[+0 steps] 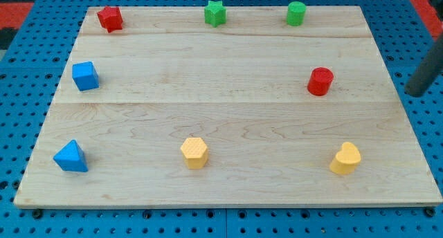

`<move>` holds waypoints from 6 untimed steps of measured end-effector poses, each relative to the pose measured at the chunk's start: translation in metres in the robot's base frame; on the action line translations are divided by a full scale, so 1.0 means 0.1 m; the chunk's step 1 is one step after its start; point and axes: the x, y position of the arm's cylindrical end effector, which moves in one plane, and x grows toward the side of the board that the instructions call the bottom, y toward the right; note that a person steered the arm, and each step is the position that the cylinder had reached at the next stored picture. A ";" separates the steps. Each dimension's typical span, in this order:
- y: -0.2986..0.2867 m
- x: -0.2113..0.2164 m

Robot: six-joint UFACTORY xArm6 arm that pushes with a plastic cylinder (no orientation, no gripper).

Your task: Push the red circle to the top left of the yellow hexagon

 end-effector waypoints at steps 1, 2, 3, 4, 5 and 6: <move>-0.52 -0.10; -0.94 -0.13; -1.50 -0.17; -1.71 -0.49; -1.88 -0.68; -2.83 -0.36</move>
